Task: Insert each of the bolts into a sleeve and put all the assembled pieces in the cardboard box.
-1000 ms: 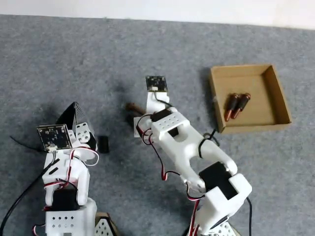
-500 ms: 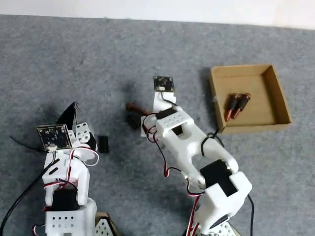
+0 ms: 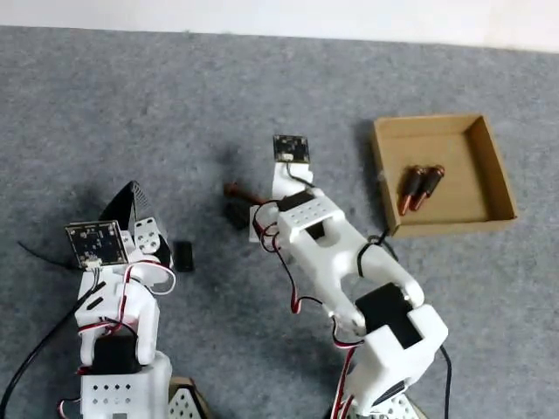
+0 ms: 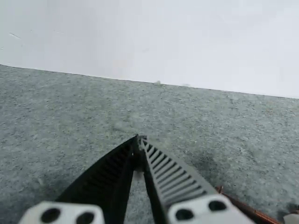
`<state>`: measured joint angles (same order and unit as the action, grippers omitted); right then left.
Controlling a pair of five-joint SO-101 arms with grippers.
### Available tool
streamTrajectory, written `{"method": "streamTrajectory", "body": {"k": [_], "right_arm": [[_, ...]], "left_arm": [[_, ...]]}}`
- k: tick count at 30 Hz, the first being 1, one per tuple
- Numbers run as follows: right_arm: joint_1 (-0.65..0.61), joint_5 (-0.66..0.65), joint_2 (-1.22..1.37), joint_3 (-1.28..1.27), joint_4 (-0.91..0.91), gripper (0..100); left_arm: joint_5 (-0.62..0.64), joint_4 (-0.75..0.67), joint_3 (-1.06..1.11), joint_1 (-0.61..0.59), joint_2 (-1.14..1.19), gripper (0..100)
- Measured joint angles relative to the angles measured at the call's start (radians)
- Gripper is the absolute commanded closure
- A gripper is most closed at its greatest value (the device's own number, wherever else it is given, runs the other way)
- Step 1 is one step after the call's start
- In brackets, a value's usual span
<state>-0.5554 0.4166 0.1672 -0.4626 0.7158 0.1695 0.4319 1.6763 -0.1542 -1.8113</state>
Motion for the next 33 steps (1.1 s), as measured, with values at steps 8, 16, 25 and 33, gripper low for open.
{"method": "streamTrajectory", "body": {"k": [8,16,25,33], "right_arm": [[-0.002,0.003,-0.002,0.029,0.000,81.3],[0.011,0.003,0.000,0.035,0.002,81.3],[0.017,0.121,0.002,0.063,0.002,81.3],[0.023,0.141,0.002,0.063,0.002,81.3]], "left_arm": [[0.000,0.000,0.000,0.000,0.000,99],[0.000,0.000,0.000,0.000,0.000,99],[0.000,0.000,0.000,0.000,0.000,99],[0.000,0.000,0.000,0.000,0.000,99]]}}
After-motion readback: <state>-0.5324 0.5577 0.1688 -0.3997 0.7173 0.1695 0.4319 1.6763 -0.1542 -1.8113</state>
